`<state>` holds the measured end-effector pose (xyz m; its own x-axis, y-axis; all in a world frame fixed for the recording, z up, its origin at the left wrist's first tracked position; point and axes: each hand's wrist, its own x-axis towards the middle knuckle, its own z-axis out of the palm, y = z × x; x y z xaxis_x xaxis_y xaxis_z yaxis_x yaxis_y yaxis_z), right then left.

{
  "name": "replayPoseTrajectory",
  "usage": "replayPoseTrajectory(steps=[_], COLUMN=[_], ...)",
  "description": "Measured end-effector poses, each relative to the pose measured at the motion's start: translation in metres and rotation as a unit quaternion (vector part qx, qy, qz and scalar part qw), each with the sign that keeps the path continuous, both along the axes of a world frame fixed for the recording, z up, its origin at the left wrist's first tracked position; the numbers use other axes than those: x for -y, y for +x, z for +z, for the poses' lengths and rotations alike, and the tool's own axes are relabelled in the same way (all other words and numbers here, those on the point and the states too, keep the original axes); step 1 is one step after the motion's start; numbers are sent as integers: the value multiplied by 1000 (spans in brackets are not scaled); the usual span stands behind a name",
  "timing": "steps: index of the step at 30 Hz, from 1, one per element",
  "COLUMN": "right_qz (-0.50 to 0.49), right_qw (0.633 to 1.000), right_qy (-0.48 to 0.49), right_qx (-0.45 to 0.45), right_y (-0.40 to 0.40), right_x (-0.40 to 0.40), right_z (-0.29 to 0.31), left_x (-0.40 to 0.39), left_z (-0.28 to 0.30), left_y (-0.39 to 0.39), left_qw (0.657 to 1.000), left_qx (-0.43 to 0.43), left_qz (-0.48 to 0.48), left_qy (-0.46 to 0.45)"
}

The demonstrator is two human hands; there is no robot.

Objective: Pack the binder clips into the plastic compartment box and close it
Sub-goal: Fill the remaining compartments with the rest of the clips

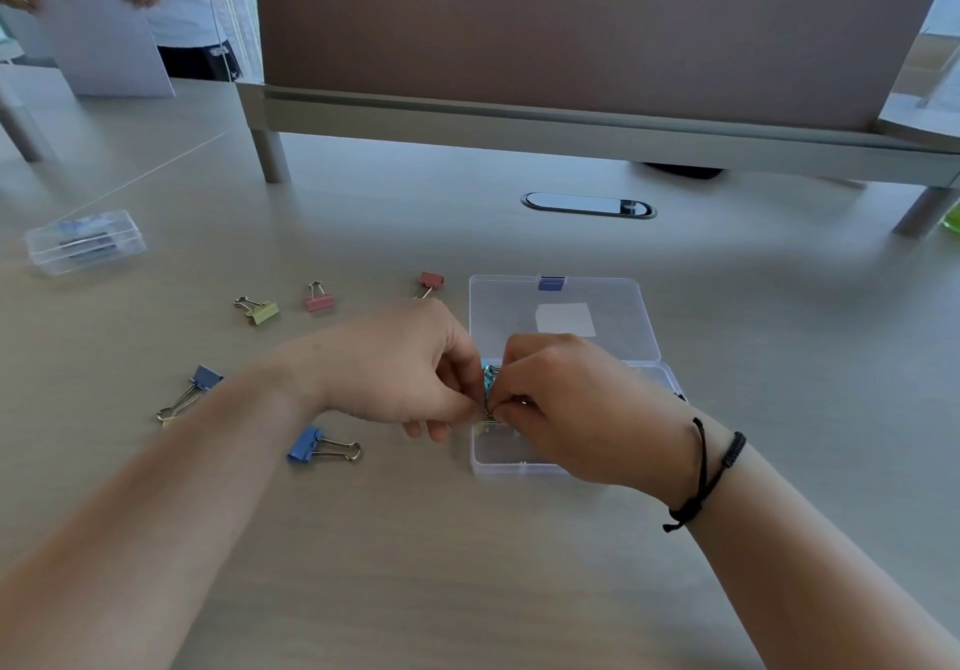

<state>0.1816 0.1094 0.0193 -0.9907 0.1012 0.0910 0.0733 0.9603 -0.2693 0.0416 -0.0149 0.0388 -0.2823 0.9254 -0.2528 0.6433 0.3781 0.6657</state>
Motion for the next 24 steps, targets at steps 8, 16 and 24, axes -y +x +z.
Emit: replayPoseTrajectory(steps=[8,16,24], right_qz=[-42,-18,-18], right_qw=[997,997,997], right_qy=[-55,-71,-72], right_qx=[-39,3,3], right_y=[-2,7,7], right_x=[-5,-8,-10], right_z=[-1,4,2], left_x=[-4,-9,-8], left_z=[-3,-11,-10], left_y=[2,0,3], left_qw=[1000,996,997], left_qx=[8,57,18], left_qz=[22,73,76], left_qy=[-9,-3,16])
